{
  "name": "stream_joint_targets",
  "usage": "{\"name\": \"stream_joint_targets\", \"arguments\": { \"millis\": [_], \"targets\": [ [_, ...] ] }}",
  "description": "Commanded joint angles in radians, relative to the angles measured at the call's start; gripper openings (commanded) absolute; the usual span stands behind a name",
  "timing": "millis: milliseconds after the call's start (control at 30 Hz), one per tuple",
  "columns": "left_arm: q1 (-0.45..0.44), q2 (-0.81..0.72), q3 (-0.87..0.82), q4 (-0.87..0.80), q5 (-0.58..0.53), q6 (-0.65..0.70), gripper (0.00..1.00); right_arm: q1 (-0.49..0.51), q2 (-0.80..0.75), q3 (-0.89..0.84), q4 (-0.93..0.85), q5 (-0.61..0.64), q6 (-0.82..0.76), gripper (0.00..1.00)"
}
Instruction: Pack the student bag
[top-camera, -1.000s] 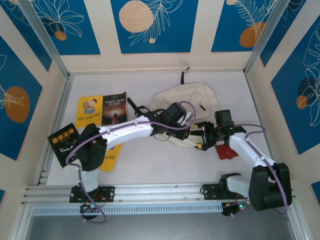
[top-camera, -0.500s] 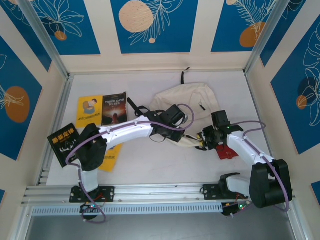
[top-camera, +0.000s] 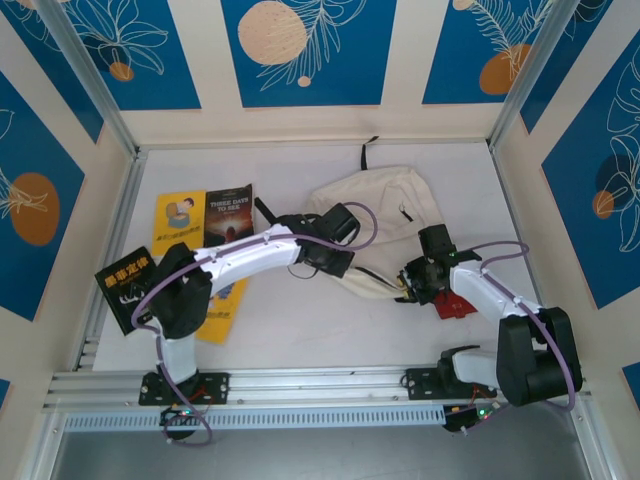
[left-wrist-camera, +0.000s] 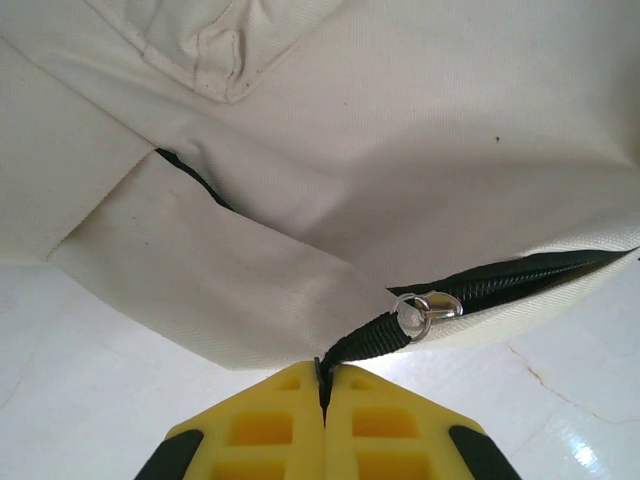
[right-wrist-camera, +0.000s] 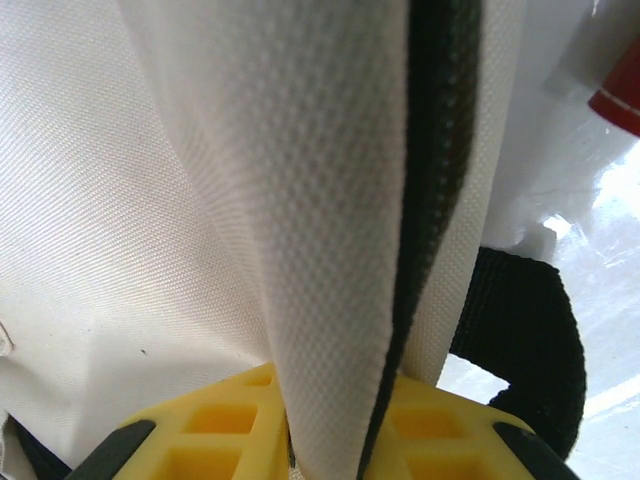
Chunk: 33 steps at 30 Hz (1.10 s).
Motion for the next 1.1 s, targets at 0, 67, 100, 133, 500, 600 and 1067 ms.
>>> {"name": "stream_joint_targets", "arguments": {
  "millis": [0,67,100,133,500,600,1067],
  "targets": [
    [0.045,0.014,0.015,-0.069,-0.073,0.011,0.0,-0.002,0.017,-0.017,-0.096,0.087,-0.018,0.21],
    [0.057,0.032,0.022,-0.073,-0.066,0.014,0.0,-0.001,0.018,-0.015,-0.097,0.088,-0.022,0.21],
    [0.06,0.04,0.029,-0.079,-0.066,0.016,0.0,-0.001,0.02,-0.014,-0.1,0.089,-0.023,0.21],
    [0.064,0.049,0.038,-0.085,-0.065,0.018,0.0,-0.001,0.02,-0.012,-0.104,0.091,-0.024,0.21],
    [0.084,0.076,0.077,-0.105,-0.044,0.038,0.0,0.011,-0.034,0.084,-0.085,-0.011,-0.252,0.56],
    [0.111,0.041,0.067,-0.104,-0.078,0.046,0.0,0.025,-0.075,0.14,-0.125,-0.04,-0.356,0.69],
    [0.265,-0.196,-0.153,-0.03,-0.083,-0.08,0.53,0.203,0.088,0.405,-0.177,-0.118,-0.701,0.78]
  ]
}}
